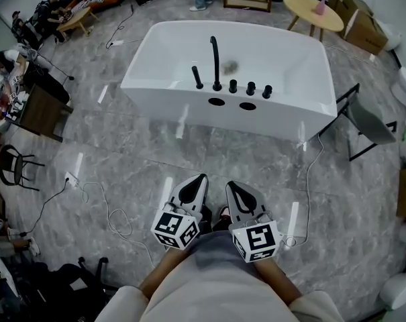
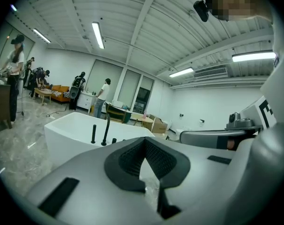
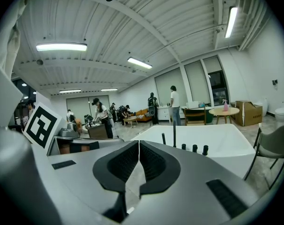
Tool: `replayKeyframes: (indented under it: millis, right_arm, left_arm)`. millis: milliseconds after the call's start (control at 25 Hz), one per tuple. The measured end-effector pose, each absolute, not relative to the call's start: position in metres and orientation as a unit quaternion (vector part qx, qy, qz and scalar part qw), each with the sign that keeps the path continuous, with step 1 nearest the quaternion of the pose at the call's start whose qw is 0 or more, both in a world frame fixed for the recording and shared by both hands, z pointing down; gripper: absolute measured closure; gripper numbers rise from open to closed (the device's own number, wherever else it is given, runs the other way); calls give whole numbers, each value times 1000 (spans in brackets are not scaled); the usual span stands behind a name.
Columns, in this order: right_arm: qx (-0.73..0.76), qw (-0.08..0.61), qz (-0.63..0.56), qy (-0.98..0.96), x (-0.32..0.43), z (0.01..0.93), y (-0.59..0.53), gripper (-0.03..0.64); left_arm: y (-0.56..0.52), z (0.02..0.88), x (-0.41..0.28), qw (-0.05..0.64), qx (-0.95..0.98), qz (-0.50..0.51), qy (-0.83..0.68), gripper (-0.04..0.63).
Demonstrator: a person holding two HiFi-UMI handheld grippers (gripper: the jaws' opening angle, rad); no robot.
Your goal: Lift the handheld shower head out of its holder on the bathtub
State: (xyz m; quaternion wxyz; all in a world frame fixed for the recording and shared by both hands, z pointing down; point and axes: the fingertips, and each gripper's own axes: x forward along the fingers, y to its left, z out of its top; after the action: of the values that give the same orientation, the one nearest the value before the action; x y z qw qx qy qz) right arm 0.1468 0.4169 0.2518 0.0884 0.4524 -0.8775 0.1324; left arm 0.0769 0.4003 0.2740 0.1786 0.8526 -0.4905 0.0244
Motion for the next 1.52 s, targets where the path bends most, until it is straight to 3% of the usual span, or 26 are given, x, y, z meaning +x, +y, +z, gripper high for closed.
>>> replayKeyframes:
  millis: [600, 1520]
  right_arm:
    - [472, 114, 137, -864, 153, 266, 371, 597]
    - [459, 125, 148, -867, 35, 268, 224, 597]
  left_arm:
    - [351, 295, 85, 206, 856, 31, -472, 591]
    - [208, 294, -22, 217, 853, 33, -473, 591]
